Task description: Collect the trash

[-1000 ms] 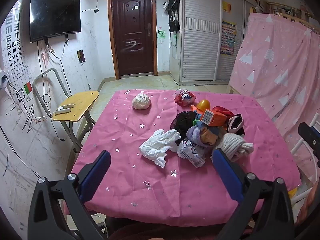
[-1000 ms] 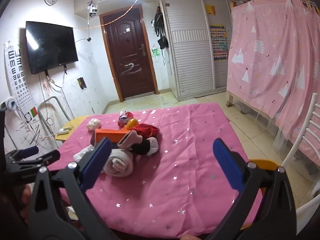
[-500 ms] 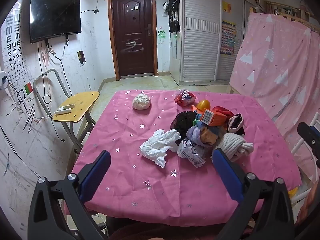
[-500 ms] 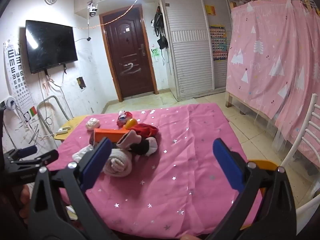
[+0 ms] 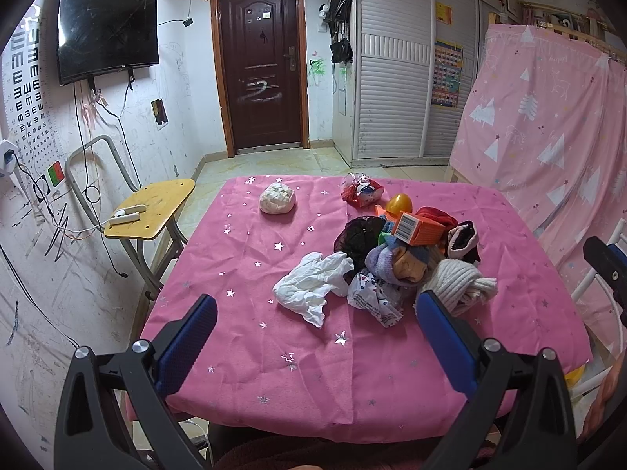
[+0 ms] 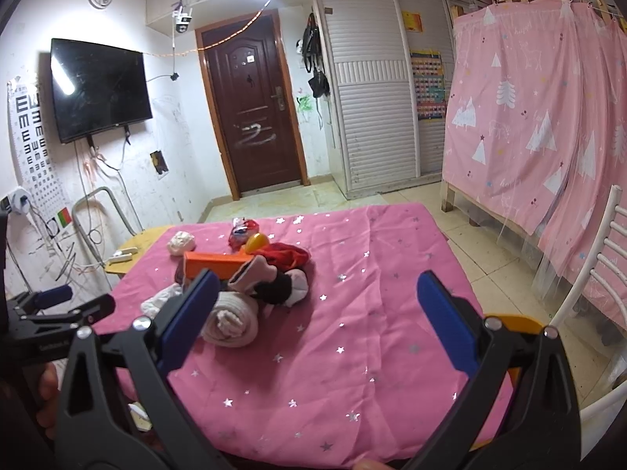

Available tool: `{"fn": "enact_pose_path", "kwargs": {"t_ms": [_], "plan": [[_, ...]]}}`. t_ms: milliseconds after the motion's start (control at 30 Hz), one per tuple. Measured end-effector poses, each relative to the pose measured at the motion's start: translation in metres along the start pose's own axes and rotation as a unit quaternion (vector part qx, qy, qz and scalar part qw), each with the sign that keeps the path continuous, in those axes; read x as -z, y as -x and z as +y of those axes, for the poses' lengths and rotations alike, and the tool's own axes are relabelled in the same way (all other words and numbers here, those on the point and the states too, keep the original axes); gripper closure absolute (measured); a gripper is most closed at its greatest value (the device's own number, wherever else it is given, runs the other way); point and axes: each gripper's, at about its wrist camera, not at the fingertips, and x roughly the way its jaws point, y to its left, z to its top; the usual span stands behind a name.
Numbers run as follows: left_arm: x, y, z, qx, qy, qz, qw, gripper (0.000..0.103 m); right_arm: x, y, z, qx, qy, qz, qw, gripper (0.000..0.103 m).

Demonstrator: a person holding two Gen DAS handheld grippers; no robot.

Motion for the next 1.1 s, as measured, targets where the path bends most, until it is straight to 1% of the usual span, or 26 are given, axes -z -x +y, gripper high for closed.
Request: {"fn": "enact_pose_path", "kwargs": {"t_ms": [1100], "plan": [[0.0002,0.0010,0.0011,0.000,-0.001,0.001,1.0000,0.009,0.0002,-0.0005,0.0012,0.002,0.002,0.000,1.000,0.006]]}}
